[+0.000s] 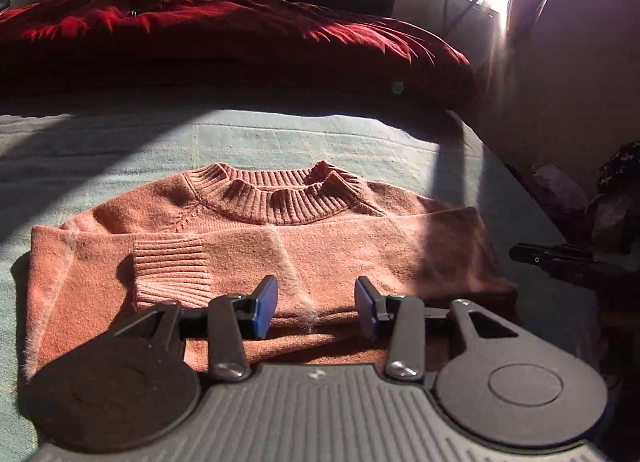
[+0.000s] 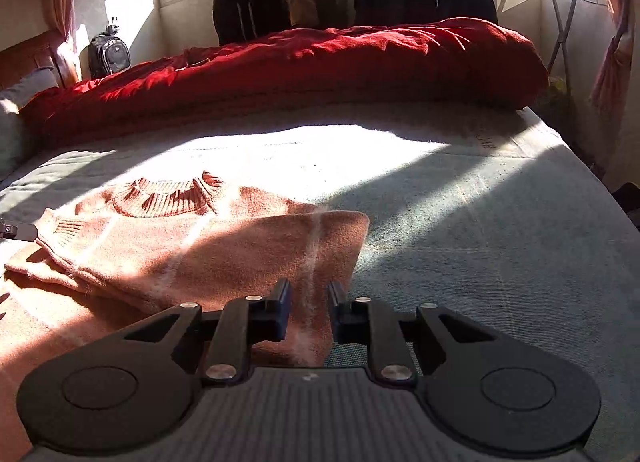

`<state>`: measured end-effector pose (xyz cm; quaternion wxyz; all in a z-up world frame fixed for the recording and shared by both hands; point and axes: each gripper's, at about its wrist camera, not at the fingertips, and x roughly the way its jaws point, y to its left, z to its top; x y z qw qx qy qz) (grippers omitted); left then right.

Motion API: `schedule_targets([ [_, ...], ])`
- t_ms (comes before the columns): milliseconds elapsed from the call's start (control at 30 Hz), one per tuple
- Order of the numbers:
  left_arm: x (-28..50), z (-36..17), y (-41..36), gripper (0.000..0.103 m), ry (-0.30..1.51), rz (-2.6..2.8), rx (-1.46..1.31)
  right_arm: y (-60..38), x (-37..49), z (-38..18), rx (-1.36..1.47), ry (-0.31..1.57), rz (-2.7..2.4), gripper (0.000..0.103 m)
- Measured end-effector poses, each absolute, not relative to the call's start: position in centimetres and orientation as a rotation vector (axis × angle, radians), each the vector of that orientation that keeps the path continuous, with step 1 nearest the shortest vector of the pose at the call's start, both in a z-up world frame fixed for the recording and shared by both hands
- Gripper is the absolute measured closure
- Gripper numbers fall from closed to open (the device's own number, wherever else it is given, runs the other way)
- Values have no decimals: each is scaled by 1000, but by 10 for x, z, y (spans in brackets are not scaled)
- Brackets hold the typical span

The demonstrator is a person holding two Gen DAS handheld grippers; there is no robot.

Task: Fold clothes

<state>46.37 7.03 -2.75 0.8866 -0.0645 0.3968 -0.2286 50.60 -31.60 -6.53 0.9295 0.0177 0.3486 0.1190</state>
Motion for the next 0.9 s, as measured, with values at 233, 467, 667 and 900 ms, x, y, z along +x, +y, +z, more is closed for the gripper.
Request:
schedule_targets([
  [233,478,-37,-47,61,829,-748,-74,-316,545,-80,36,765,252,83],
  [467,489,-88,-69,63,917,-782,-68,-332,556,-109,79,798,254,82],
  [667,485,-64,-69,62,888,-844,-29,-341,563,-102,134,794,275,82],
  [900,490,-74,-85,62,935,-895,43,-335,600,-98,143,823,287,83],
])
